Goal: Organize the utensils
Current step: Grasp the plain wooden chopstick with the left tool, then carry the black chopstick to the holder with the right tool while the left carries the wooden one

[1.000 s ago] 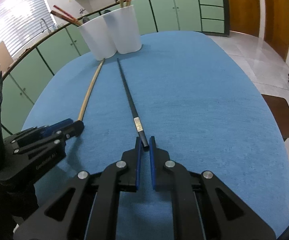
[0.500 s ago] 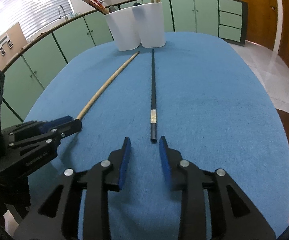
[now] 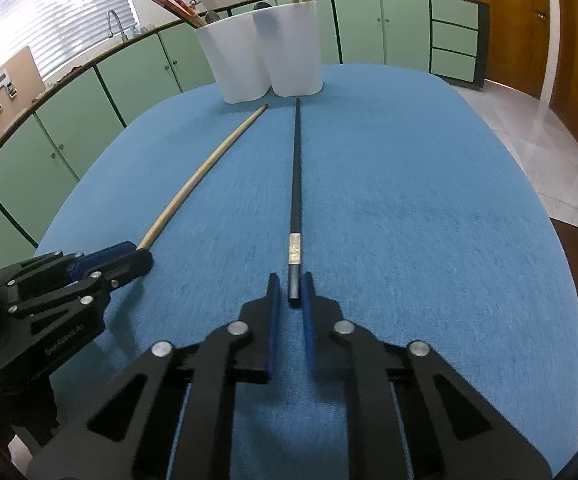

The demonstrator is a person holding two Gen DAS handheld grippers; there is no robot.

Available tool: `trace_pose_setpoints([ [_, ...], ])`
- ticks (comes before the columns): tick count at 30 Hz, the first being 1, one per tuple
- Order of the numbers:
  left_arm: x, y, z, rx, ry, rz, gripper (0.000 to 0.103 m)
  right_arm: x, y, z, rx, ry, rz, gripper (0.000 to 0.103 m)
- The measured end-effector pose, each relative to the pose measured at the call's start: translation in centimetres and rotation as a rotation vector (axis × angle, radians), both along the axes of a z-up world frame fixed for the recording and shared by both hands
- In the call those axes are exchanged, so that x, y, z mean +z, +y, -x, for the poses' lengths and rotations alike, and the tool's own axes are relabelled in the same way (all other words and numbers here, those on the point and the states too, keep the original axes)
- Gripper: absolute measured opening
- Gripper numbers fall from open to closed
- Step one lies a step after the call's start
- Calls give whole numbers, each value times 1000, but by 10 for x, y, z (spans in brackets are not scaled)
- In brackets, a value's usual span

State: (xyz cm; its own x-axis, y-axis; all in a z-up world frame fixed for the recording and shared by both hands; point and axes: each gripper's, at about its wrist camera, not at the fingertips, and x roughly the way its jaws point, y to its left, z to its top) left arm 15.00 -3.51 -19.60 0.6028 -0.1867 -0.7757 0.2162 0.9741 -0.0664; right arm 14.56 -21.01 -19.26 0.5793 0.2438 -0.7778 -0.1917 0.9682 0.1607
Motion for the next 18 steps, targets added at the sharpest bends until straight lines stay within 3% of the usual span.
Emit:
trace_pose_setpoints([
  [9, 10, 1, 3, 11, -7, 24, 7, 14, -1, 4, -6, -27, 9, 6],
  [18, 73, 13, 17, -2, -128, 35, 7, 74, -8, 9, 11, -149, 11, 6],
])
